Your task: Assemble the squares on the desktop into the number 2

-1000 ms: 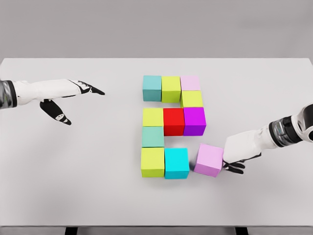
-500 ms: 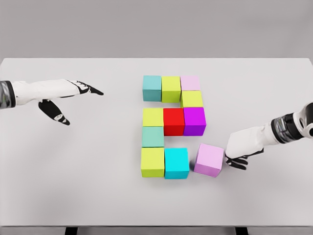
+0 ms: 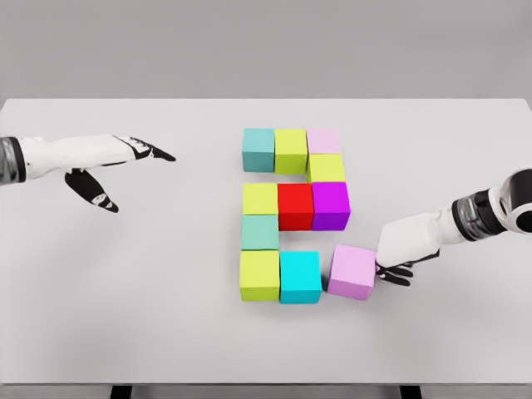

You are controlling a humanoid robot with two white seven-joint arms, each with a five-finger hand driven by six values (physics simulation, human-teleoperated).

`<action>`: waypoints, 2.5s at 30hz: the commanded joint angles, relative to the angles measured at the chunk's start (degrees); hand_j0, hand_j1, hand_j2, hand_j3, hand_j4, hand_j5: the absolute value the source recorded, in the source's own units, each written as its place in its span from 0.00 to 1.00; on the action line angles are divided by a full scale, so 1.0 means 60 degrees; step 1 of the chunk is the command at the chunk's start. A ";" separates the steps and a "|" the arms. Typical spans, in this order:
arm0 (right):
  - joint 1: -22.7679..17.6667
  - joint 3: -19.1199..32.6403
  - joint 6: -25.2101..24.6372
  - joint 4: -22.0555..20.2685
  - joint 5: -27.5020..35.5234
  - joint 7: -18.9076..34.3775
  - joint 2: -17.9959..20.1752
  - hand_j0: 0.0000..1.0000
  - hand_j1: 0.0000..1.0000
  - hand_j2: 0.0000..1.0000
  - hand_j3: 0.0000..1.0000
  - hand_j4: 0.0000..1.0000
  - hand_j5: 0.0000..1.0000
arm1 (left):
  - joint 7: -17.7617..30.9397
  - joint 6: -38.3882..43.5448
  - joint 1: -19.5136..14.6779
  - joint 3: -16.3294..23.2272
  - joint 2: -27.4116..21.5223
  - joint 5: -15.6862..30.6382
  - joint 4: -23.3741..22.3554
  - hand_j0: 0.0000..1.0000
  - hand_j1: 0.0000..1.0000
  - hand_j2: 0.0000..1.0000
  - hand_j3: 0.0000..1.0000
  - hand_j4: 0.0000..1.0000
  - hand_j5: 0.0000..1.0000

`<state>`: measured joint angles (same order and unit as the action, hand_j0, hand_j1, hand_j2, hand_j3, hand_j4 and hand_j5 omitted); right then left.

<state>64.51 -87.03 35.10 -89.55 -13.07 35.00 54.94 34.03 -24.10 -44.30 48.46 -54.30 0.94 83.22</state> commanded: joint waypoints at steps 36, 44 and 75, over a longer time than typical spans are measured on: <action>0.0044 0.0106 -0.0016 0.0188 0.0039 0.0000 -0.0309 0.10 0.10 0.10 0.10 0.10 0.10 | -0.0003 0.0017 0.0000 -0.0005 -0.0017 0.0063 0.0001 1.00 1.00 1.00 1.00 1.00 1.00; 0.0044 0.0106 -0.0016 0.0174 0.0039 0.0000 -0.0368 0.10 0.10 0.10 0.10 0.10 0.10 | -0.0003 0.0017 -0.0015 -0.0020 0.0027 0.0063 -0.0013 1.00 1.00 1.00 1.00 1.00 1.00; -0.0293 0.3358 -0.0016 0.0687 0.0083 0.0000 0.0716 1.00 1.00 1.00 1.00 1.00 1.00 | -0.0003 0.0017 0.0000 -0.0034 -0.0017 0.0239 0.0031 1.00 1.00 1.00 1.00 1.00 1.00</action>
<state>62.75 -68.35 35.12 -85.42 -12.79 35.01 59.08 34.03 -24.10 -44.30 48.30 -54.34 2.04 83.41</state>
